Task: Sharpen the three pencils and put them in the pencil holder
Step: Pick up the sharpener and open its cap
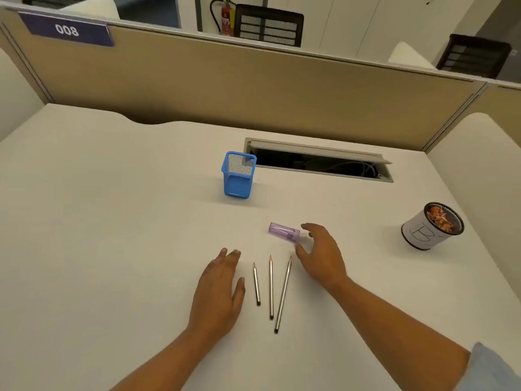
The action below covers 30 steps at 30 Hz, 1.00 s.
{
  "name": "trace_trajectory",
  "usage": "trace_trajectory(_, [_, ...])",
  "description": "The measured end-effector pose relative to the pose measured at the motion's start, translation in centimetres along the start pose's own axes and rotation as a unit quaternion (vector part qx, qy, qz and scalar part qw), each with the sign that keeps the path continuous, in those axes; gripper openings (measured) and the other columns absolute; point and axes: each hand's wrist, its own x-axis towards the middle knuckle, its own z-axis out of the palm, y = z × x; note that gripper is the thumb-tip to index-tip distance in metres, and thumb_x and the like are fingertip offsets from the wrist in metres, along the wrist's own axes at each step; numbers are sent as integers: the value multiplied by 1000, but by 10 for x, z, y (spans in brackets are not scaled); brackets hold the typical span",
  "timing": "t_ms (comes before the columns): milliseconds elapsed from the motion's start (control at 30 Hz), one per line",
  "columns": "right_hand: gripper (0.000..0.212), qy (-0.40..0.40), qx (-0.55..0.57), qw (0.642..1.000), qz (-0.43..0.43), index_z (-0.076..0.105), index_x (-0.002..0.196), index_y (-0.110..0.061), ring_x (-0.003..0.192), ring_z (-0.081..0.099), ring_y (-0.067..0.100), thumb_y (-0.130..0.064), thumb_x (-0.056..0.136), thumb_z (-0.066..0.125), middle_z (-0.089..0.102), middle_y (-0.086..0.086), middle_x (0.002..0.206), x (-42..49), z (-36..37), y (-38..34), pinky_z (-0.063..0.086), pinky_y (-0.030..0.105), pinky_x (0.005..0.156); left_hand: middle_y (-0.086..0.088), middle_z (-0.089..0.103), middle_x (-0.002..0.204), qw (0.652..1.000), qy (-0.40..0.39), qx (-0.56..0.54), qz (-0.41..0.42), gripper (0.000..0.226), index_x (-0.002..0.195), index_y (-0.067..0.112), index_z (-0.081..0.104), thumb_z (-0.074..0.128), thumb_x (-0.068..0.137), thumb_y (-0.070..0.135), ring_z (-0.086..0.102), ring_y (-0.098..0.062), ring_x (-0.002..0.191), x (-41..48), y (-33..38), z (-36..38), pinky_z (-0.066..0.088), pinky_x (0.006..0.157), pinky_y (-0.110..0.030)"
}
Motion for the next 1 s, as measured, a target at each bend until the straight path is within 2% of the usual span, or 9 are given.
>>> trace_trajectory(167, [47,-19,12,1000,18,58,131,-19,105,62,18,-30,87,70,62,0,127,26,5,1,52,34,92,-3,43,150,1000,5,-27,-3,56,145,21,39,60,93,22,31,-10,139,26,10,6,27,109,-28])
trace_trajectory(300, [34,-42,2,999,-1,68,118,-18,94,64,17,-22,84,72,71,0,111,40,9,1,53,36,90,0,41,151,999,5,-37,-2,59,146,22,37,62,92,24,27,-4,138,38,16,10,27,109,-27])
trace_trajectory(400, [23,-46,34,998,20,74,104,-18,81,68,16,-19,81,73,74,-3,94,48,8,-2,57,37,82,18,28,147,999,2,-43,-4,63,149,24,31,61,93,28,17,4,137,47,22,11,22,108,-23])
trace_trajectory(467, [21,-35,71,996,29,74,102,-20,77,68,8,-21,81,75,73,-8,89,50,6,-6,58,29,76,23,21,143,999,3,-47,-5,65,150,24,28,60,94,32,17,2,140,54,25,10,20,108,-22])
trace_trajectory(533, [21,-18,100,995,21,73,102,-22,76,66,1,-24,81,76,70,-13,88,49,1,-14,53,12,66,22,26,143,999,1,-43,2,69,150,23,27,62,92,34,20,-5,143,61,29,7,20,109,-23])
trace_trajectory(600, [20,-21,127,992,4,71,100,-26,76,64,-3,-26,81,77,69,-17,88,44,-5,-26,49,7,61,12,34,150,999,0,-32,20,74,150,21,28,67,89,34,23,-11,144,67,34,3,22,111,-25])
trace_trajectory(700, [19,-49,160,986,-21,69,95,-31,71,65,-2,-27,79,79,71,-19,88,31,-17,-47,48,8,58,-3,45,149,996,18,-14,85,73,146,15,37,73,84,30,34,-17,140,68,41,-3,30,112,-32])
trace_trajectory(833, [16,-89,198,976,-35,72,92,-25,71,67,5,-27,78,80,73,-15,81,5,-25,-71,53,14,61,-3,54,141,987,32,11,159,64,140,15,44,73,83,25,41,-19,136,59,45,-8,27,114,-38])
trace_trajectory(1000, [11,-131,243,961,-31,75,97,-28,74,71,9,-26,86,74,75,-16,86,-36,-33,-86,56,18,64,1,72,113,983,53,-103,140,40,126,14,61,65,90,31,61,-11,103,36,48,-24,46,95,-21])
